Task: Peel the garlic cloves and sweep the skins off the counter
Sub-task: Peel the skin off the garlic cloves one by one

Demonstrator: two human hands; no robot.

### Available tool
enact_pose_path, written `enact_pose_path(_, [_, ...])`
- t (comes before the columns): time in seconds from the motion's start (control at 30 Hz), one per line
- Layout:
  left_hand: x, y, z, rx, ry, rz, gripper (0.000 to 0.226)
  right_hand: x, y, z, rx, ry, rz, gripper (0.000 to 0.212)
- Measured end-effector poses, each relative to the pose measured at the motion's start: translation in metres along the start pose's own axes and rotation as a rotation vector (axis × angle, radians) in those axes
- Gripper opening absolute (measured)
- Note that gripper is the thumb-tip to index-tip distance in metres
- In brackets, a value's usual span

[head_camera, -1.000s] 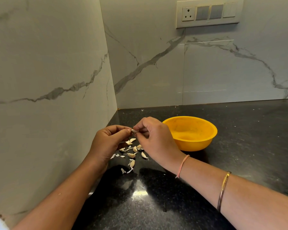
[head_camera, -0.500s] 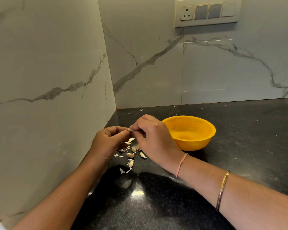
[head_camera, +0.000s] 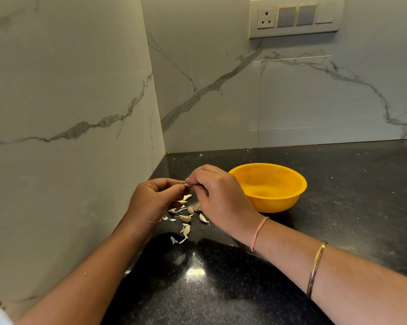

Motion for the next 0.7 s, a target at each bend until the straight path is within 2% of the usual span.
enact_pose_path(0.43, [0.0011,0.0028,-0.0010,-0.053,0.022,-0.081,0.015,0.0009,0.0018,-0.0005,-0.078,0.017,0.010,0.015])
enact_pose_path(0.7, [0.0045,0.0035,-0.0016,-0.176,0.038,-0.255,0.035,0.0019,-0.0008,-0.0002,-0.064,-0.044,0.057,0.013])
Point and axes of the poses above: each hand's wrist, its own z-axis towards the middle knuckle, its own x-axis out of the palm, y = z × x, the point moved 3 cm from there along z, towards the middle knuckle, and after that the axes turned 4 degrees about z, right-handed, at the moved point
